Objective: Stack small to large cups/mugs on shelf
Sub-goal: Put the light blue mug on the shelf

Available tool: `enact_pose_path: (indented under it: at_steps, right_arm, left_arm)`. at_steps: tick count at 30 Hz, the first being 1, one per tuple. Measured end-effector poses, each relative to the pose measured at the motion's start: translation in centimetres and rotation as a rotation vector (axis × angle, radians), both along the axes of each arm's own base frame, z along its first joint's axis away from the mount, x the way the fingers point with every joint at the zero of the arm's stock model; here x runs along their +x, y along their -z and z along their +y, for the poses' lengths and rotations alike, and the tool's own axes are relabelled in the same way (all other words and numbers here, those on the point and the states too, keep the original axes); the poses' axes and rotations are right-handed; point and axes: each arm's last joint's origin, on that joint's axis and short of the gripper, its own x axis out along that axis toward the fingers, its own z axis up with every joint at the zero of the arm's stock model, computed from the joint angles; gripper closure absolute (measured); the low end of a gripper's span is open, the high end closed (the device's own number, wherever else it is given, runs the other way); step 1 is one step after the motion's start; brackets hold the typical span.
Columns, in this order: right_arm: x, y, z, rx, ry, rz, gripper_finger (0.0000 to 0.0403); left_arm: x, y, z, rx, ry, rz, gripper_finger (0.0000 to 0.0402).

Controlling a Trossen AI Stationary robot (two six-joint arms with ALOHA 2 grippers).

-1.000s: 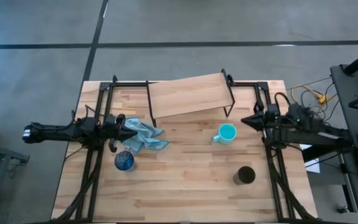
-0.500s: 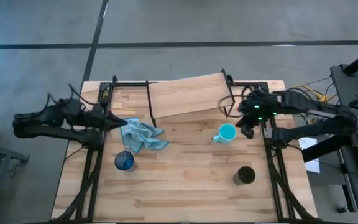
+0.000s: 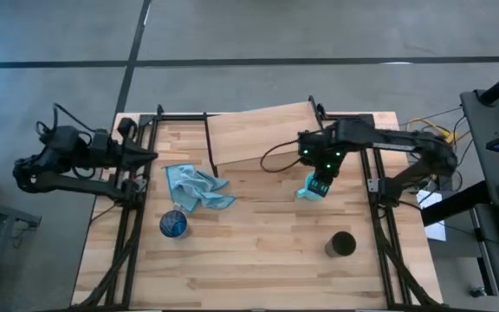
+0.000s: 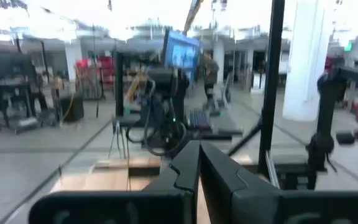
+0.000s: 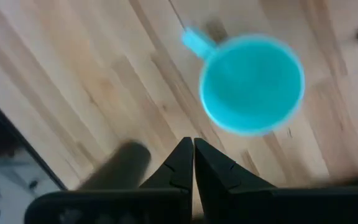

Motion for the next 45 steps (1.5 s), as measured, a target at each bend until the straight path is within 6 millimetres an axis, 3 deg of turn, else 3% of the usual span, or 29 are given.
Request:
enact_pose_path:
  at_steps: [7, 17, 23, 32, 45]
  right_arm:
    - [2.5, 2.4, -0.4, 0.021, 0.097, 0.210, 0.0394]
    - [5.5, 5.7, -1.1, 0.045, 0.004, 0.299, 0.0394]
    - [5.9, 7.4, -1.2, 0.061, -0.025, 0.378, 0.0378]
    - [5.6, 7.1, -1.1, 0.059, -0.021, 0.379, 0.0343]
    - [5.8, 8.3, -1.1, 0.055, -0.017, 0.359, 0.0326]
  left_arm:
    - [0.1, 2.2, 0.0, -0.022, -0.001, 0.129, 0.0402]
    - [-0.5, 1.7, 0.0, 0.003, -0.002, 0.066, 0.0402]
    - [-1.8, 1.4, 0.1, 0.003, -0.002, 0.012, 0.0402]
    - [-3.4, 1.3, 0.1, 0.001, -0.004, -0.047, 0.0402]
    - [-3.6, 1.3, 0.1, -0.001, -0.004, -0.055, 0.0402]
